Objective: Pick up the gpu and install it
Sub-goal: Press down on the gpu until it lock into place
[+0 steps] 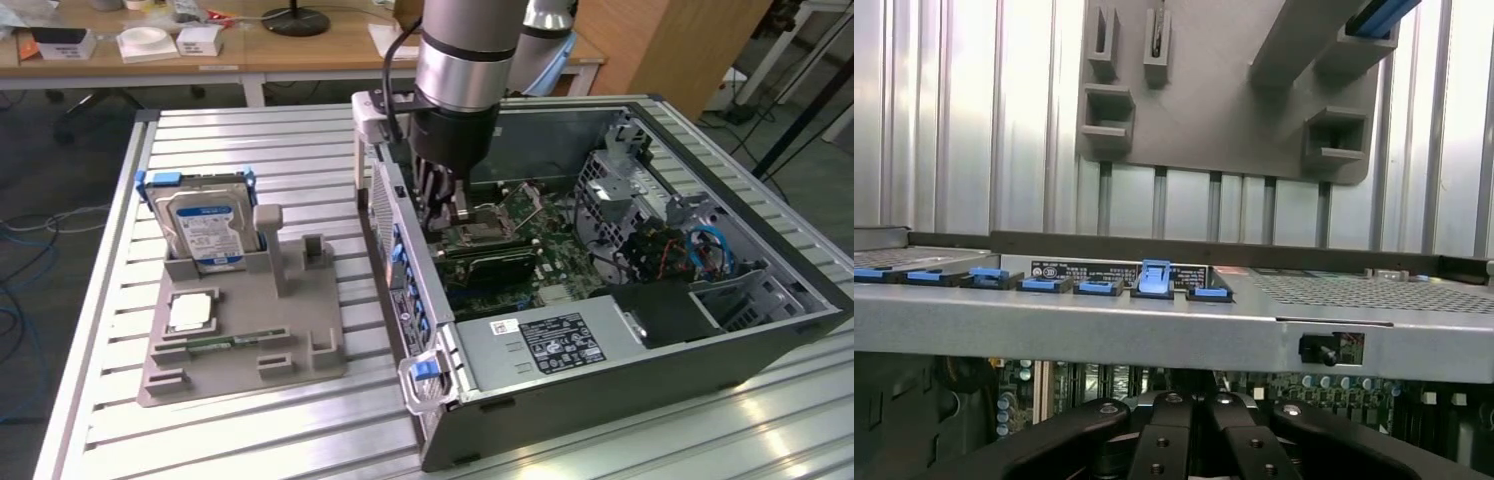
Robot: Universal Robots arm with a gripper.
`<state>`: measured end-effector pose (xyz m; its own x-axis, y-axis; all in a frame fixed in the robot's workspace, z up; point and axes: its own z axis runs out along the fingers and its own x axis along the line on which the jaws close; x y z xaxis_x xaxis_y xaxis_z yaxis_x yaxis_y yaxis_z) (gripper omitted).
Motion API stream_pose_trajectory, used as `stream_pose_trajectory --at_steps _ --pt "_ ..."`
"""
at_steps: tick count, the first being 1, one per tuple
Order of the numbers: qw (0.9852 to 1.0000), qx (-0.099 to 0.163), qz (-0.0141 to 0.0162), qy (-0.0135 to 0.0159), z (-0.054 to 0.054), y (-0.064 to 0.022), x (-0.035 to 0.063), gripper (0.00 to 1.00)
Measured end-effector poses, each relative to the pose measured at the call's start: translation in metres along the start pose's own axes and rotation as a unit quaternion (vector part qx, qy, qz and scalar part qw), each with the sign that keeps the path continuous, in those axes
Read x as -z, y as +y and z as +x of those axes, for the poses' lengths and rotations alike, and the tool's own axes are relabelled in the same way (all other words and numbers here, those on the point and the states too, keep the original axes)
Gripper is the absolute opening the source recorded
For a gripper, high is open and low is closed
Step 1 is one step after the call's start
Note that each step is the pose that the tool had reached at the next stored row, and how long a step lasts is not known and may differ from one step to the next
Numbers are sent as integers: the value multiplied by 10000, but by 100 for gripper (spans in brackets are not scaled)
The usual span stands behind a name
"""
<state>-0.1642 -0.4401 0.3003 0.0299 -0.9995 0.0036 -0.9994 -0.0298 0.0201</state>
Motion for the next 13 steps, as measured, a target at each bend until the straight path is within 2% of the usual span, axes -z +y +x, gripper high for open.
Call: stream_pose_trajectory --at_steps 10,13 --pt "10000 0 0 3 -1 34 0 11" --pt "10000 0 -1 19 -1 42 1 11"
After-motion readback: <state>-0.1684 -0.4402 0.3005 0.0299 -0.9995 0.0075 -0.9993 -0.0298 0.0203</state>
